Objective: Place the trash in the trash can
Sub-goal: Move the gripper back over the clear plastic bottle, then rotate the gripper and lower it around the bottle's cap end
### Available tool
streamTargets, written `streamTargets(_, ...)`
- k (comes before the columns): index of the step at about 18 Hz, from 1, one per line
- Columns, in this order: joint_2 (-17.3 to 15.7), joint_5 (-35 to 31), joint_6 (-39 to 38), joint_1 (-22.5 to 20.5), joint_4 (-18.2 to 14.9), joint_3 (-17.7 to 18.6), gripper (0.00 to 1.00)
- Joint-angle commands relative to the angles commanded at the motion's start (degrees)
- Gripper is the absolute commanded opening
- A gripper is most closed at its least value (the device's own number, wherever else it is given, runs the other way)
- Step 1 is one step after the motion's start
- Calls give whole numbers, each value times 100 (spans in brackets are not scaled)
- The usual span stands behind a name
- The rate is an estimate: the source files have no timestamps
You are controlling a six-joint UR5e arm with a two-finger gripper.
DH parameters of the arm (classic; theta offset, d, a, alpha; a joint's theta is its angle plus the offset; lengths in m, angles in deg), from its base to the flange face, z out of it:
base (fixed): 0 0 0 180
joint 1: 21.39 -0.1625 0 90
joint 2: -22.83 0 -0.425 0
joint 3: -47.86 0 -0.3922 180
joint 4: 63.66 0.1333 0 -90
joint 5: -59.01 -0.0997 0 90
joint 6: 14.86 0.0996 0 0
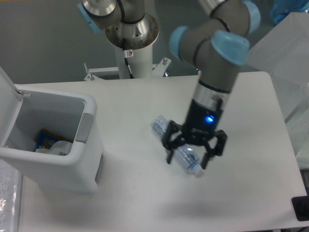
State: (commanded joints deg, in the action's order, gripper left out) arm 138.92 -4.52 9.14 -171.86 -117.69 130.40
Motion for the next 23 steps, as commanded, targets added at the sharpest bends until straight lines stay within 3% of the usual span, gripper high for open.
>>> streamTargets(3,273,-564,0,157,-906,-449,100)
streamTargets(10,756,-1741,-184,421,-1768,-792,100)
streamTargets(13,1046,-2066,-623,510,-1988,-1073,100)
streamTargets(23,1442,-2700,-1441,659,-1928,-1039,100)
